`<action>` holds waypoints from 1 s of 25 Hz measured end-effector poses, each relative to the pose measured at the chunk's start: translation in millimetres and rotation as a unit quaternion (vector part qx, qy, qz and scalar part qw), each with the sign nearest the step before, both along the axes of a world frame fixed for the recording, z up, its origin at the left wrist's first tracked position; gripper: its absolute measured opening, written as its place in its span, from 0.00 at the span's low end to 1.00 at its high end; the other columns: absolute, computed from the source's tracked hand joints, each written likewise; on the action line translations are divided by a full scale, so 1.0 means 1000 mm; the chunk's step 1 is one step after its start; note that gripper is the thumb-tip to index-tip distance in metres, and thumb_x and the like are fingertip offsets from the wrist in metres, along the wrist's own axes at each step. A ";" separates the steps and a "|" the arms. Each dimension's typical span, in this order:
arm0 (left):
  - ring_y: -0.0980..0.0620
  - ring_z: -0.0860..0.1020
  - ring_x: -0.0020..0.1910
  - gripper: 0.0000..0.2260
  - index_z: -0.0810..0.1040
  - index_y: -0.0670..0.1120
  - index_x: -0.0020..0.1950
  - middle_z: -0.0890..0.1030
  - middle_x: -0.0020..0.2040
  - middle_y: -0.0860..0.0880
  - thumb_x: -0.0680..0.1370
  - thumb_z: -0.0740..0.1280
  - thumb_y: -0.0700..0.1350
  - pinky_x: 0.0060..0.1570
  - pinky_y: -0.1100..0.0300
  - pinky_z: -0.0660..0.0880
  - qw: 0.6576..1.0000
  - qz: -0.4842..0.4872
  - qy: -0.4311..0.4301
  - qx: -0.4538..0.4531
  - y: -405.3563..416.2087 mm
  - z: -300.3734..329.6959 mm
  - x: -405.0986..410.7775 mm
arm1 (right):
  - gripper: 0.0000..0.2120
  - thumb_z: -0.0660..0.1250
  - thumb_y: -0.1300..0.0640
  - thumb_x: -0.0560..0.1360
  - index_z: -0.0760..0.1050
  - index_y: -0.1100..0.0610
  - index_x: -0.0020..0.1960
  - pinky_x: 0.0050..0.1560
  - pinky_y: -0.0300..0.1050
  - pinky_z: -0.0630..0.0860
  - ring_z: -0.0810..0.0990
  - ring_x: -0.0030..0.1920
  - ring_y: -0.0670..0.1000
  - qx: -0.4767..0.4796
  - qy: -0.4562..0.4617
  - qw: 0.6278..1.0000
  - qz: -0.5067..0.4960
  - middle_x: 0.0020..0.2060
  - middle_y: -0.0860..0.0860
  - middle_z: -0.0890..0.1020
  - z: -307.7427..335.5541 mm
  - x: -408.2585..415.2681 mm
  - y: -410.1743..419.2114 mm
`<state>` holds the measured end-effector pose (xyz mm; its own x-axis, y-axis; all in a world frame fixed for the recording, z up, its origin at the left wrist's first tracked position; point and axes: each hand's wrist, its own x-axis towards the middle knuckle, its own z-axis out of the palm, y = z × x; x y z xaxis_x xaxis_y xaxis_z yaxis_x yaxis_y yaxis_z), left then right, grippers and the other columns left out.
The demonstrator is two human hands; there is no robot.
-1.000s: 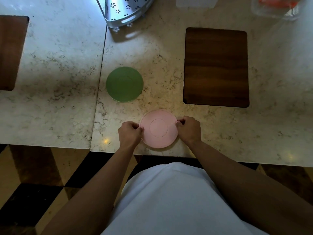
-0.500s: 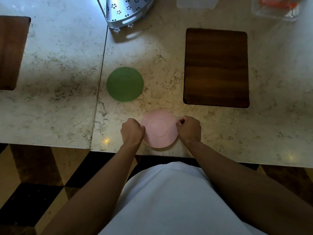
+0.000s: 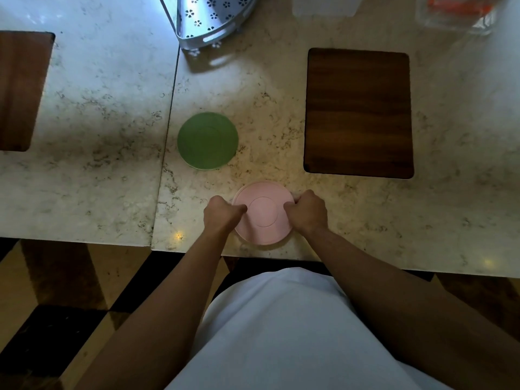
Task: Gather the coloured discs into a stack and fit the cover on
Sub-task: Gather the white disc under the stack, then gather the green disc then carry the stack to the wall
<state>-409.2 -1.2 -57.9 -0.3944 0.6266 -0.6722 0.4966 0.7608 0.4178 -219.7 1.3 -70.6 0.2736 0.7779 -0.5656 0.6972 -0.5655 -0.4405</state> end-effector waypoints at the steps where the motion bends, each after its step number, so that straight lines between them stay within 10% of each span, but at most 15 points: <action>1: 0.39 0.83 0.40 0.16 0.79 0.35 0.43 0.82 0.39 0.38 0.68 0.74 0.48 0.45 0.44 0.83 1.000 -0.001 -0.005 -0.001 -0.001 0.000 0.001 | 0.15 0.68 0.52 0.72 0.76 0.62 0.52 0.41 0.46 0.74 0.80 0.47 0.58 0.003 0.006 1.000 -0.007 0.47 0.57 0.82 -0.001 0.000 -0.001; 14: 0.40 0.78 0.46 0.03 0.74 0.38 0.41 0.77 0.44 0.40 0.73 0.62 0.36 0.47 0.40 0.81 0.966 0.196 -0.162 0.051 -0.006 0.022 -0.029 | 0.06 0.68 0.53 0.69 0.81 0.51 0.44 0.32 0.35 0.69 0.77 0.37 0.40 0.041 0.156 0.987 -0.025 0.36 0.42 0.81 0.017 -0.029 0.028; 19: 0.44 0.76 0.40 0.04 0.74 0.40 0.40 0.75 0.39 0.42 0.72 0.62 0.33 0.36 0.53 0.79 0.949 0.232 -0.192 0.093 0.018 0.018 -0.083 | 0.05 0.69 0.54 0.70 0.82 0.51 0.45 0.33 0.32 0.69 0.79 0.39 0.43 0.073 0.161 0.984 -0.015 0.36 0.40 0.80 0.019 -0.080 0.059; 25: 0.45 0.80 0.40 0.06 0.74 0.41 0.36 0.78 0.40 0.42 0.74 0.65 0.37 0.44 0.43 0.83 0.951 0.188 -0.225 0.095 0.090 0.014 -0.132 | 0.12 0.69 0.53 0.75 0.83 0.56 0.55 0.47 0.38 0.74 0.82 0.48 0.49 0.127 0.074 0.989 -0.019 0.48 0.50 0.86 0.015 -0.126 0.108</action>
<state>-541.6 88.4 -43.5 -0.3137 0.6258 -0.7141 -0.0573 0.7383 0.6721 -346.1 109.7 -55.8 0.2337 0.8906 -0.3902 0.5952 -0.4484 -0.6669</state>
